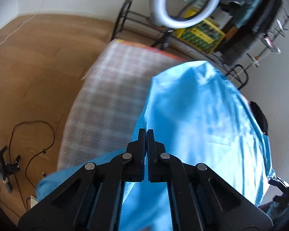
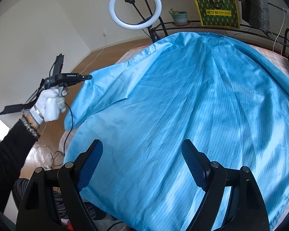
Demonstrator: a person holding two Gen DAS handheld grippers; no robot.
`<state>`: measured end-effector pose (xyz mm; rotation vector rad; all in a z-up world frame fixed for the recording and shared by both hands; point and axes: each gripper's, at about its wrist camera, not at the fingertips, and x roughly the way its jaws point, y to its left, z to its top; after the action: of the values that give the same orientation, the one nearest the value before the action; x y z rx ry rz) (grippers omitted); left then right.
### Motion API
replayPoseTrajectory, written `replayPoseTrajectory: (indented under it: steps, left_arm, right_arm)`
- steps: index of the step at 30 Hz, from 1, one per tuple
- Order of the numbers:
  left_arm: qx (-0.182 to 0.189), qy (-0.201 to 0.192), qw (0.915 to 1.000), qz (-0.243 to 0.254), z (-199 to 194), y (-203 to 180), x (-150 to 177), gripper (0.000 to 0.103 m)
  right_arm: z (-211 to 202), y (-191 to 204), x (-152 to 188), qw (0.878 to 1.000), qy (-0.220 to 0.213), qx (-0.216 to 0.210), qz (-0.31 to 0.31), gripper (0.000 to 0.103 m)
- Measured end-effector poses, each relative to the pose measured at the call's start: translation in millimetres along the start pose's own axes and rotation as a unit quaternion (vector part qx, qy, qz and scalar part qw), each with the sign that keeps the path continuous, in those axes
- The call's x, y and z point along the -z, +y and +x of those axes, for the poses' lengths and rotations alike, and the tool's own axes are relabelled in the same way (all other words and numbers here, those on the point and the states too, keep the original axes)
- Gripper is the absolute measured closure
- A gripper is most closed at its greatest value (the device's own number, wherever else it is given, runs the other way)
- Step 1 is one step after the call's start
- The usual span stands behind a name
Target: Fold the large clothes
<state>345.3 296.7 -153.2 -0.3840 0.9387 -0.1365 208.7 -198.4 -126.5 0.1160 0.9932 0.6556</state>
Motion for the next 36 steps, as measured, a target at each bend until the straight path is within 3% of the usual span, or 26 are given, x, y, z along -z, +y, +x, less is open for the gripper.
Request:
replayPoseTrajectory:
  steps: [4,8,15,17,19,20,21,24,26,27,28,31,36]
  left_arm:
    - [0.030,0.005,0.9984,0.048,-12.4,-64.3,9.3,0.103]
    - [0.030,0.030,0.9941,0.100,3.1,-123.5,34.1,0.103]
    - [0.025,0.067,0.9911,0.112,32.0,-178.7,74.8,0.103]
    - [0.028,0.082,0.9901,0.110,30.8,-185.8,84.4,0.095]
    - [0.036,0.083,0.9899,0.109,18.2,-188.9,93.0,0.076]
    - [0.032,0.074,0.9909,0.107,5.5,-187.9,97.4,0.072]
    - [0.028,0.066,0.9920,0.104,-4.5,-185.7,101.1,0.064]
    - [-0.009,0.028,0.9963,0.081,-39.6,-158.4,106.1,0.063]
    - [-0.043,0.016,0.9982,0.039,-54.4,-124.4,104.9,0.062]
    - [-0.062,0.009,0.9980,-0.005,-61.4,-98.1,104.6,0.060]
    - [-0.068,0.006,0.9966,-0.047,-65.9,-74.7,104.7,0.051]
    - [-0.078,-0.008,0.9821,-0.171,-72.7,-2.2,109.2,0.040]
    - [-0.058,0.022,0.9564,-0.285,-41.7,71.2,123.1,0.035]
  right_arm:
    - [-9.2,1.1,2.1,1.000,-0.011,-0.001,-0.006,0.019]
    - [-19.9,-0.6,4.4,1.000,-0.027,0.004,-0.010,0.019]
    - [-34.4,-2.8,9.4,0.998,-0.048,0.022,-0.022,0.019]
    - [-38.3,-3.2,10.8,0.998,-0.051,0.024,-0.023,0.019]
    - [-41.0,-4.3,10.7,0.998,-0.052,0.019,-0.019,0.019]
    - [-42.0,-4.5,10.3,0.999,-0.051,0.012,-0.014,0.019]
    - [-42.5,-3.6,9.5,0.999,-0.050,0.007,-0.011,0.019]
    - [-44.1,1.7,5.9,0.999,-0.045,-0.013,-0.006,0.019]
    - [-46.6,7.0,3.9,0.998,-0.043,-0.034,-0.009,0.019]
    - [-47.8,9.7,3.1,0.998,-0.045,-0.039,-0.012,0.019]
    - [-49.0,12.7,2.3,0.998,-0.047,-0.043,-0.017,0.019]
    - [-51.3,17.6,4.0,0.997,-0.050,-0.052,-0.026,0.019]
    - [-55.5,21.1,8.2,0.997,-0.057,-0.049,-0.027,0.019]
